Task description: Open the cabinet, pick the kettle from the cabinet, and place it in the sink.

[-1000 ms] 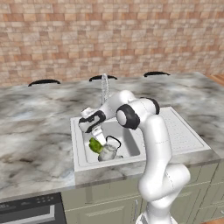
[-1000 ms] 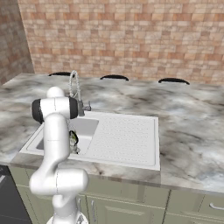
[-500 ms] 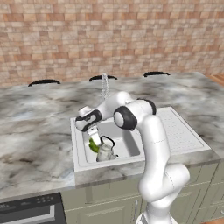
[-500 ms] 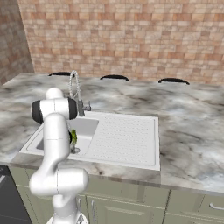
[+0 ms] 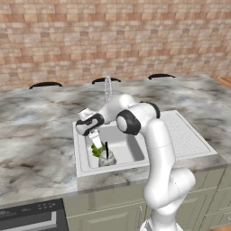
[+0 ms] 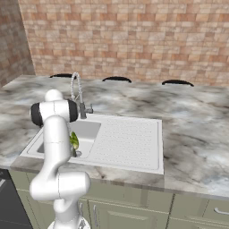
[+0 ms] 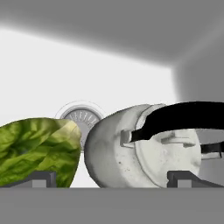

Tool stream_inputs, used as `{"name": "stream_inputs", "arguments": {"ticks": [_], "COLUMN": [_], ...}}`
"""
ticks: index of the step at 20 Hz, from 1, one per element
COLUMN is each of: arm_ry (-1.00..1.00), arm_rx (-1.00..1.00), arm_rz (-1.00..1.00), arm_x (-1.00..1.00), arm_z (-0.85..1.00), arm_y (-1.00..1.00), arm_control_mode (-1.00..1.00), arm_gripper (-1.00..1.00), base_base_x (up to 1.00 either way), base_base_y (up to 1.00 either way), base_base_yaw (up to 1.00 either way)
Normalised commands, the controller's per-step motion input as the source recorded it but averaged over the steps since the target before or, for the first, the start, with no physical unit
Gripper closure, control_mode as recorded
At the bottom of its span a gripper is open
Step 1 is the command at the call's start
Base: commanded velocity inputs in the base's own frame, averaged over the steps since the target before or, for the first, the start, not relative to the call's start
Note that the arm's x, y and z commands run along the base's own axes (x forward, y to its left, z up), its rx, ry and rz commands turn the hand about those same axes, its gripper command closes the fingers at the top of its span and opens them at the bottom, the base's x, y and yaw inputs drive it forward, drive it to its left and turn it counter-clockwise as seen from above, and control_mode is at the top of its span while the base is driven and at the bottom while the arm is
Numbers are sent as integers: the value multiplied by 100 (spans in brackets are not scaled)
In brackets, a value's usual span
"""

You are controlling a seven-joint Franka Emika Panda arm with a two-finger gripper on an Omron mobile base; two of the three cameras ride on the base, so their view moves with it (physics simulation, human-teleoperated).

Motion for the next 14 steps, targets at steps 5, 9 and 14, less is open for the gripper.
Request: {"name": "stream_inputs", "arguments": {"ticks": [5, 9, 14], "arm_ry": [-14, -14, -7], "arm_rx": [-11, -10, -5], "arm_rz": [-7, -4, 0], "arm_x": [-7, -9, -21], "arm_z": [3, 11, 18], "arm_y": [43, 39, 35], "arm_control_mode": [-100, -100, -100], "arm_gripper": [-100, -100, -100], "base_base_x": [0, 0, 0], "base_base_y": [0, 0, 0], "base_base_yaw": [0, 0, 0]}}
